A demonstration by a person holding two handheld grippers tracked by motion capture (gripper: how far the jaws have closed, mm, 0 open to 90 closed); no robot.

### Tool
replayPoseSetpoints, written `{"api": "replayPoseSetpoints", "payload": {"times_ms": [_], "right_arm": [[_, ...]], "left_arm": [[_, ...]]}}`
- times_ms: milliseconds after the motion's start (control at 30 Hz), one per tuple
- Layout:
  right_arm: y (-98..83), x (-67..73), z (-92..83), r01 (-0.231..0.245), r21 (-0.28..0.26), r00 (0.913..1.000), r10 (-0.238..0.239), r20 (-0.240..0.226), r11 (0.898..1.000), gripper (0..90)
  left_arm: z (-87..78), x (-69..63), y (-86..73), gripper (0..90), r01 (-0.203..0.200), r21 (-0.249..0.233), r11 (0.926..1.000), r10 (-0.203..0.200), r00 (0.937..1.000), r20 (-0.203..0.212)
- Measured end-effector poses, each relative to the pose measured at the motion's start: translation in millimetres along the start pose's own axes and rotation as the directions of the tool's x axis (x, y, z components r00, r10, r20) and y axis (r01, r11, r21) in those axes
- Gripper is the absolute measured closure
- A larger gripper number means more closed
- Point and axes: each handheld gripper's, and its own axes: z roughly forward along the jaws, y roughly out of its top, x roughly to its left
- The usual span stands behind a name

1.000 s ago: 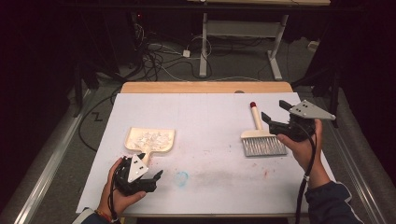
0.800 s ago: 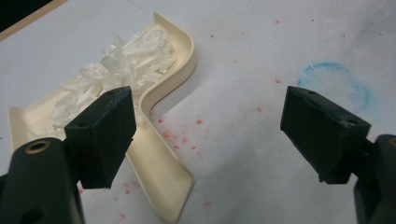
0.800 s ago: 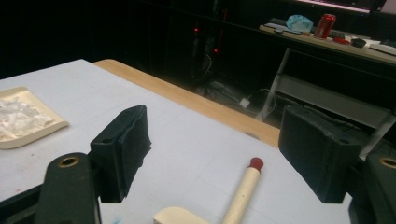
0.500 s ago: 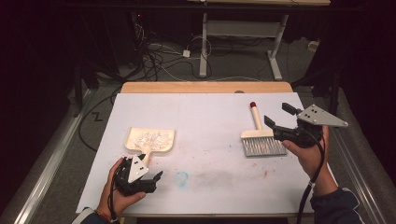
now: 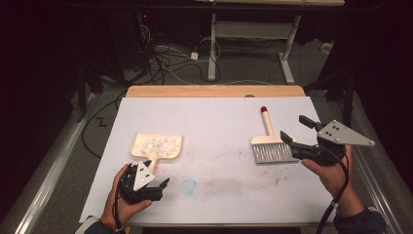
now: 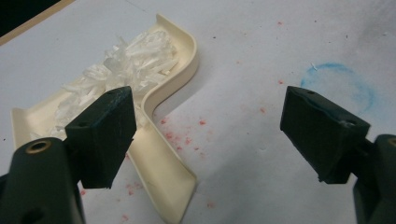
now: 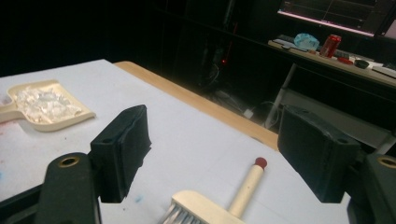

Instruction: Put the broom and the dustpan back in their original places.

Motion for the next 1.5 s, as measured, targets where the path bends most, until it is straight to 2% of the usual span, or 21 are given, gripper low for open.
{"api": "replayPoseSetpoints", "payload": {"times_ms": [67, 400, 600, 900, 1000, 1233, 1500], "right_arm": [[-2.2, 0.4, -2.4, 0.000, -0.002, 0.9999, 0.000, -0.014, 1.000, 25.8], [-11.2, 11.3, -8.1, 0.062, 0.025, 0.9980, -0.061, -0.014, 0.998, 25.7], [-17.6, 15.5, -10.7, 0.091, 0.029, 0.9958, -0.091, 0.007, 0.995, 25.7], [-35.0, 14.6, -14.7, 0.082, 0.050, 0.9966, -0.082, -0.008, 0.995, 25.7], [-41.2, 14.9, -15.3, 0.090, 0.064, 0.9959, -0.090, 0.008, 0.994, 25.7], [-56.6, 12.0, -19.2, 0.080, 0.073, 0.9967, -0.081, 0.009, 0.994, 25.7], [-79.4, 8.8, -19.2, 0.109, 0.097, 0.9937, -0.111, 0.018, 0.989, 25.9]], "left_arm": [[0.0, -0.7, 0.2, 17.7, -0.003, 0.000, 1.0000, 0.003, 1.0000, 0.002], [2.3, -3.9, -1.0, 17.7, -0.011, 0.015, 0.9998, 0.011, 0.9998, 0.015], [2.4, -3.6, -0.9, 17.7, -0.012, 0.015, 0.9998, 0.011, 0.9998, 0.014], [3.5, -4.2, -1.2, 17.7, -0.017, 0.020, 0.9997, 0.017, 0.9998, 0.013], [3.7, -4.6, -1.0, 17.7, -0.021, 0.024, 0.9995, 0.021, 0.9997, 0.013], [4.1, -4.9, -0.5, 17.7, -0.023, 0.026, 0.9994, 0.022, 0.9997, 0.008], [6.2, -4.9, 0.8, 17.7, -0.025, 0.023, 0.9994, 0.024, 0.9997, 0.009]]}}
